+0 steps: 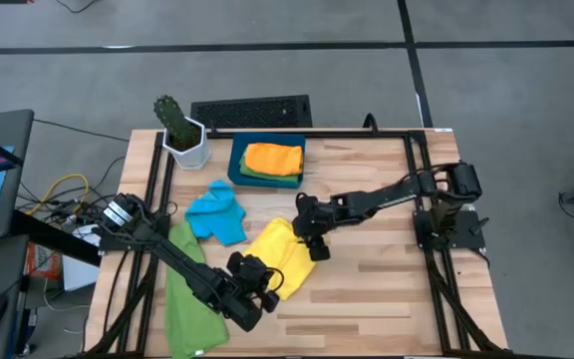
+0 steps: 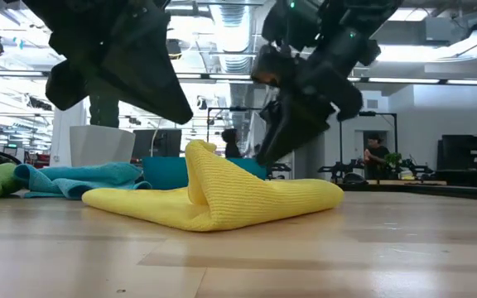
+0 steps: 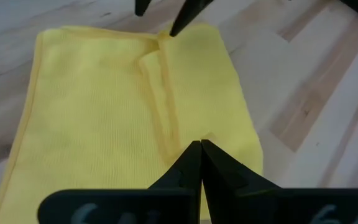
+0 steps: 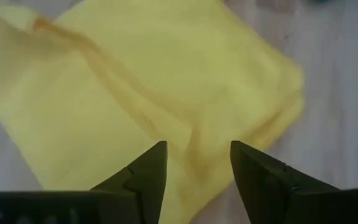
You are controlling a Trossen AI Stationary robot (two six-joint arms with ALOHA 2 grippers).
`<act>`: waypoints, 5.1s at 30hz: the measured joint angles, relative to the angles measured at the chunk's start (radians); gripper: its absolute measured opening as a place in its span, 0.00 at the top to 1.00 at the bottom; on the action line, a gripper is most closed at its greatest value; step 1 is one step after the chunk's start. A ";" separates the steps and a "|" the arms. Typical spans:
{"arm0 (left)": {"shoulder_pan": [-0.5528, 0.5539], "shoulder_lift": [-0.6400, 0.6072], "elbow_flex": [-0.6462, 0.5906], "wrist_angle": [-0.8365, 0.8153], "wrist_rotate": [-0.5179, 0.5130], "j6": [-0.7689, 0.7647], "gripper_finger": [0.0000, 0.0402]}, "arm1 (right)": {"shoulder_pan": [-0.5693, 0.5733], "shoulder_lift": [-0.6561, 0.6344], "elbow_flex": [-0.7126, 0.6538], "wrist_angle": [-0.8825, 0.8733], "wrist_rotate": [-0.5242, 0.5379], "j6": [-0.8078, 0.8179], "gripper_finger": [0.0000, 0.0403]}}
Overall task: Fold microfiber towels
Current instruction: Fold the yellow towel
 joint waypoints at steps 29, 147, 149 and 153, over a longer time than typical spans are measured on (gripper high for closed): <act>0.004 0.003 -0.006 -0.032 0.008 -0.045 1.00 | 0.027 0.069 0.000 0.035 -0.031 -0.066 0.94; -0.002 0.238 -0.006 0.364 0.072 0.034 1.00 | 0.156 0.212 -0.454 1.062 0.143 0.554 0.83; -0.003 0.237 -0.005 0.360 0.085 0.043 1.00 | 0.156 0.220 -0.454 1.068 0.147 0.555 0.83; -0.009 0.223 -0.005 0.347 0.114 0.060 1.00 | 0.151 0.193 -0.456 1.048 0.154 0.551 0.83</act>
